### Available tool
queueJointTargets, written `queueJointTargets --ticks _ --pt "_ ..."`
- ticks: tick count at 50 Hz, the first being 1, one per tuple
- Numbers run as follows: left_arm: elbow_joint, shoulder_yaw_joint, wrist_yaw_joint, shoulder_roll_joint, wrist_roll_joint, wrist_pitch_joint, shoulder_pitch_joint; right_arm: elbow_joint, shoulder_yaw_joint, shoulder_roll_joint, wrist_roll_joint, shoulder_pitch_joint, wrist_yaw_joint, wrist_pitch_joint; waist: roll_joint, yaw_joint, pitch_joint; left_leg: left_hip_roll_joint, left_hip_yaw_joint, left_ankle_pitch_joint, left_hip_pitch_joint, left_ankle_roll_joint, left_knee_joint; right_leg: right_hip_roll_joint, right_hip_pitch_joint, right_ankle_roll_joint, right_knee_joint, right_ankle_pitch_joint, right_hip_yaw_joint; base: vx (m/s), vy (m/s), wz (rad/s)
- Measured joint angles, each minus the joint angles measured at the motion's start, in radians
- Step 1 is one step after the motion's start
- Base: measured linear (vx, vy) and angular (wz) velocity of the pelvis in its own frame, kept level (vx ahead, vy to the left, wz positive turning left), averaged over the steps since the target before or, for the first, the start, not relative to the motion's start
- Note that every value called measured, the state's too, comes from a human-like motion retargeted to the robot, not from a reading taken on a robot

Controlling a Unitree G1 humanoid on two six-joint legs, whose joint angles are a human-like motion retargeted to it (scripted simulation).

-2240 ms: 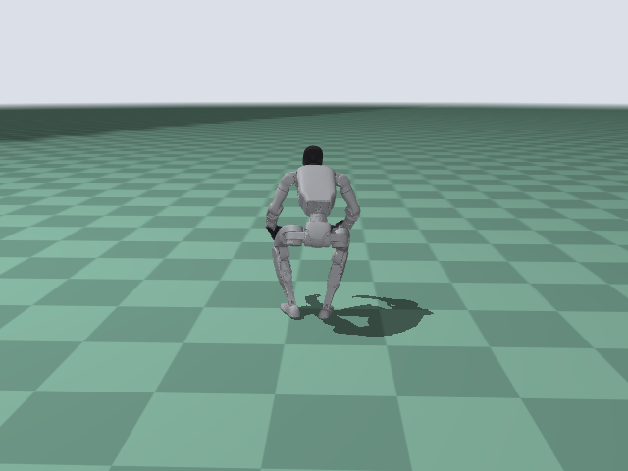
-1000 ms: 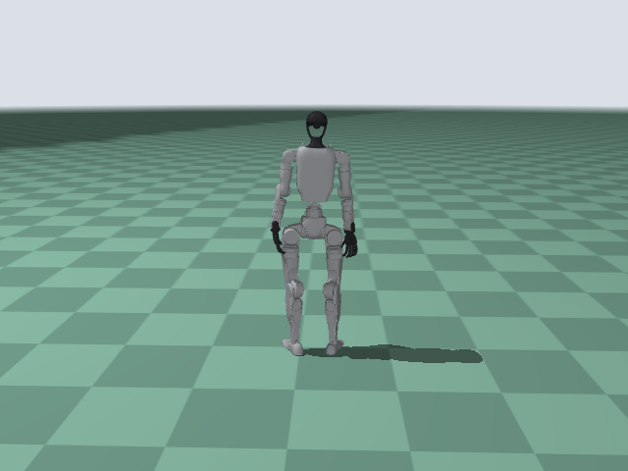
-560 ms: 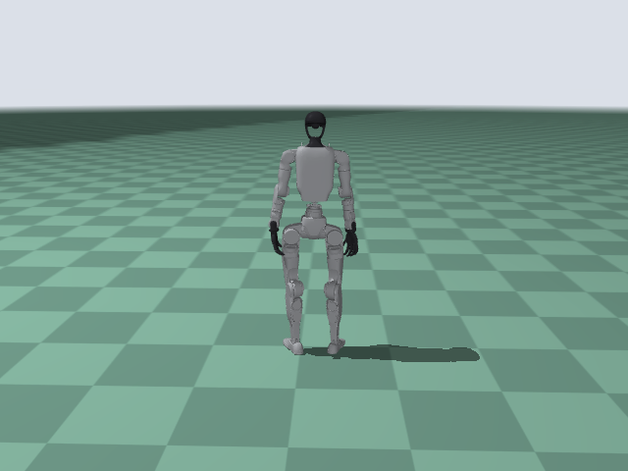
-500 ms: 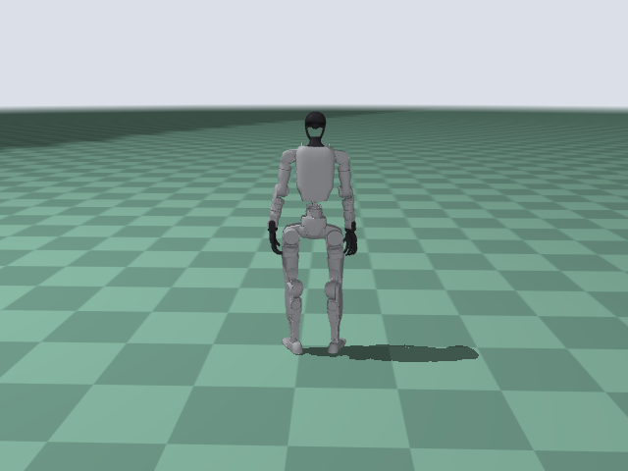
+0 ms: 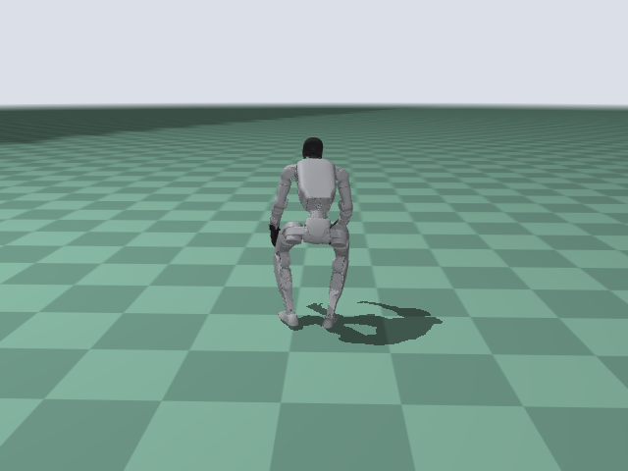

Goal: Upper body actions

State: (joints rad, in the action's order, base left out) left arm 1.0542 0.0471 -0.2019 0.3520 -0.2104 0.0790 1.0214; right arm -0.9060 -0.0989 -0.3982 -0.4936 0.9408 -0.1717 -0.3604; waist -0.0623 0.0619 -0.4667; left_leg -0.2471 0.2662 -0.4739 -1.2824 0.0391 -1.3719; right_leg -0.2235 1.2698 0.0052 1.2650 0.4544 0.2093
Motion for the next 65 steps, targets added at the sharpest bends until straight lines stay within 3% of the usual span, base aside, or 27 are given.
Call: queueJointTargets --ticks 7,15,22,27,32,35,40,43,50,53,57,61,65 --pt "-0.118 -0.052 0.069 0.053 0.113 0.028 0.107 0.159 -0.121 -0.155 0.128 0.110 0.022 -0.045 0.012 0.007 -0.044 -0.057 -0.013 -0.078 -0.275 0.049 -0.359 0.008 0.290 -0.111 0.370 0.113 0.024 -0.11 -0.01 0.09" --pt "-0.161 -0.088 0.109 0.062 0.181 0.052 -0.098 0.210 -0.282 -0.153 0.265 -0.020 -0.016 -0.060 -0.011 -0.004 -0.053 -0.134 -0.035 -0.191 -0.288 0.119 -0.749 -0.008 0.300 -0.265 0.780 0.270 0.069 0.02 -0.01 -0.14" --pt "-0.140 -0.041 0.112 0.039 0.203 0.076 -0.192 0.216 -0.316 -0.108 0.218 -0.072 0.058 -0.108 -0.050 -0.032 -0.053 -0.160 -0.055 -0.242 -0.288 0.139 -0.857 -0.013 0.300 -0.266 0.873 0.299 0.044 0.02 0.03 -0.08" --pt "-0.144 -0.041 0.115 0.065 0.225 0.093 -0.116 0.196 -0.266 -0.131 0.196 -0.012 0.071 -0.113 -0.037 -0.022 -0.053 -0.144 -0.039 -0.175 -0.288 0.141 -0.686 0.021 0.300 -0.243 0.716 0.231 0.064 -0.07 -0.10 0.04" --pt "-0.138 -0.017 0.124 0.096 0.185 0.060 0.013 0.172 -0.153 -0.183 0.152 0.059 0.081 -0.096 -0.022 -0.003 -0.053 -0.109 -0.022 -0.099 -0.285 0.118 -0.431 0.041 0.290 -0.160 0.449 0.122 0.034 -0.09 -0.01 0.13" --pt "-0.115 -0.010 0.130 0.110 0.175 0.045 0.032 0.144 -0.069 -0.184 0.107 0.042 0.085 -0.081 0.003 0.009 -0.053 -0.088 -0.033 -0.054 -0.215 0.087 -0.258 0.039 0.195 -0.099 0.253 0.061 0.034 -0.02 0.00 0.02" --pt "-0.090 0.022 0.019 0.107 0.096 -0.013 -0.146 0.074 0.030 -0.131 -0.015 -0.139 0.100 -0.088 0.020 0.003 -0.053 -0.047 -0.016 0.035 0.101 0.013 0.081 0.049 -0.125 -0.018 -0.084 -0.032 0.019 0.13 0.05 -0.11" --pt "-0.069 0.062 -0.043 0.060 -0.006 -0.073 -0.297 0.024 0.085 -0.088 -0.126 -0.291 0.157 -0.048 0.032 0.004 -0.047 -0.009 -0.002 0.126 0.317 -0.022 0.344 0.057 -0.346 0.008 -0.340 -0.118 0.027 0.28 0.00 -0.05" --pt "0.167 0.178 0.102 -0.126 -0.077 -0.084 -0.617 -0.277 0.239 0.029 -0.205 -0.581 0.260 0.123 0.062 0.017 -0.013 0.122 0.039 0.379 0.824 -0.062 0.999 0.069 -0.837 0.053 -0.935 -0.355 0.080 0.32 0.00 0.08" --pt "0.364 0.237 0.163 -0.199 -0.037 -0.092 -0.767 -0.496 0.316 0.079 -0.216 -0.687 0.243 0.188 0.064 -0.002 0.062 0.162 0.051 0.436 0.995 -0.071 1.184 0.064 -1.000 0.075 -1.093 -0.406 0.116 0.50 0.06 0.25" --pt "0.617 0.330 0.130 -0.220 0.021 -0.176 -0.937 -0.763 0.346 0.079 -0.210 -0.802 0.139 0.277 0.050 -0.073 0.207 0.216 0.062 0.474 1.126 -0.056 1.344 0.069 -1.118 0.079 -1.233 -0.447 0.139 0.49 0.17 0.01" --pt "0.638 0.437 0.122 -0.263 -0.054 -0.243 -1.111 -0.794 0.374 0.098 -0.162 -0.966 0.053 0.403 0.047 -0.088 0.334 0.236 0.099 0.462 1.170 -0.051 1.387 0.082 -1.146 0.077 -1.265 -0.438 0.156 0.47 0.11 -0.26" --pt "0.573 0.521 0.044 -0.305 -0.122 -0.227 -1.185 -0.794 0.413 0.141 -0.085 -1.045 0.075 0.365 0.035 -0.058 0.342 0.243 0.098 0.442 1.196 -0.047 1.367 0.078 -1.159 0.073 -1.235 -0.419 0.114 0.16 0.02 -0.20"
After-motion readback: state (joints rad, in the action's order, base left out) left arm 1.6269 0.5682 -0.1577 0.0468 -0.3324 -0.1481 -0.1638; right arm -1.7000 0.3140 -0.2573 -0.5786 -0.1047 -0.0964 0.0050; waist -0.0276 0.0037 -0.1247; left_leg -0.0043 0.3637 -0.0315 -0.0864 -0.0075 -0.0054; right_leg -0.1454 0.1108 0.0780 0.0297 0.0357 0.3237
